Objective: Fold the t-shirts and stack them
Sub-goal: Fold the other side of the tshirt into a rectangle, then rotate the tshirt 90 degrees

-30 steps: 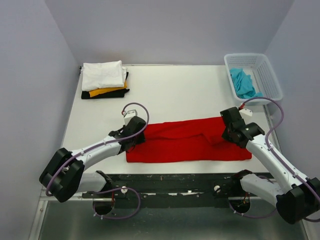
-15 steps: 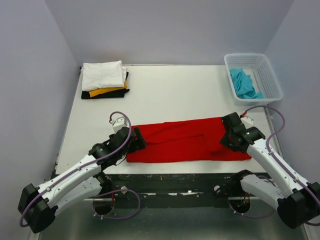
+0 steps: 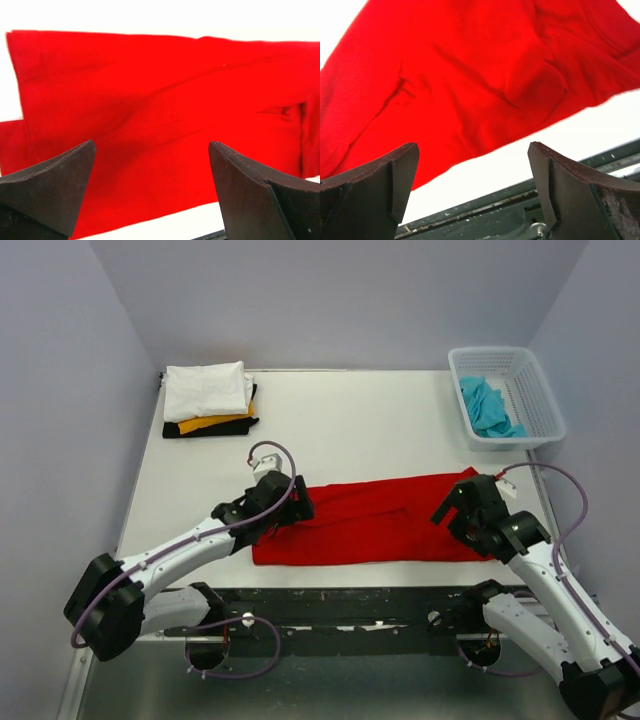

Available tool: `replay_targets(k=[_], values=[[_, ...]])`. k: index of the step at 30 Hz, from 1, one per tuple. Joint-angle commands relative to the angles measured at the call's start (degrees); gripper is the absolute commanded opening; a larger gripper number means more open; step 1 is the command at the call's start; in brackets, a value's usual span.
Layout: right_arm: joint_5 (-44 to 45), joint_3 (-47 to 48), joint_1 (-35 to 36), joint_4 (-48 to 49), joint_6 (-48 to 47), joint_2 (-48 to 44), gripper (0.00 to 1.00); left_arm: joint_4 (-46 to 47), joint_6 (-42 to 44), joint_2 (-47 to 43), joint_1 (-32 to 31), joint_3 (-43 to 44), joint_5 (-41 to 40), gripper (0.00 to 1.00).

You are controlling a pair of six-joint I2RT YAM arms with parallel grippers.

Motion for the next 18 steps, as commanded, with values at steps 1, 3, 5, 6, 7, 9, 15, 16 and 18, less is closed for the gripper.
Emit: replay_targets(k=[1, 3, 5, 6, 7, 9, 15, 16, 18], values=[[-1.2, 0.7, 0.3, 10.8, -5.0, 1.2, 1.0, 5.0, 1.1, 8.1, 1.9, 0.5, 6.9, 0.99], [-0.2, 0.0, 0.2, 16.5, -6.3, 4.6, 1.0, 6.1, 0.0, 10.5, 2.1, -0.9, 7.8, 0.99], [3.4, -1.1, 0.3, 20.9, -4.0, 8.9, 1.0, 6.8, -1.0, 12.6, 2.3, -2.3, 9.3, 0.99], [4.1, -1.4, 0.3, 22.5, -2.9, 11.4, 1.0, 6.6, -1.7, 13.3, 2.4, -2.8, 9.4, 0.99], [3.7, -1.4, 0.2, 24.0, -2.6, 13.9, 1.0, 6.3, -2.1, 13.8, 2.4, -3.2, 9.1, 0.99], [4.2, -1.8, 0.2, 25.1, -1.5, 18.3, 1.0, 4.6, -3.0, 14.4, 2.4, -4.0, 7.6, 0.99], [4.2, -8.4, -4.2, 28.2, 1.7, 23.9, 1.0, 0.8, -5.2, 13.2, 2.4, -7.1, 5.3, 0.99], [4.4, -9.3, -4.7, 28.1, 2.2, 24.8, 1.0, 0.3, -5.5, 12.9, 2.4, -7.5, 5.0, 0.99], [5.6, -9.8, -5.6, 27.0, 3.1, 26.2, 1.0, -1.4, -6.4, 12.0, 2.5, -8.1, 3.7, 0.99]])
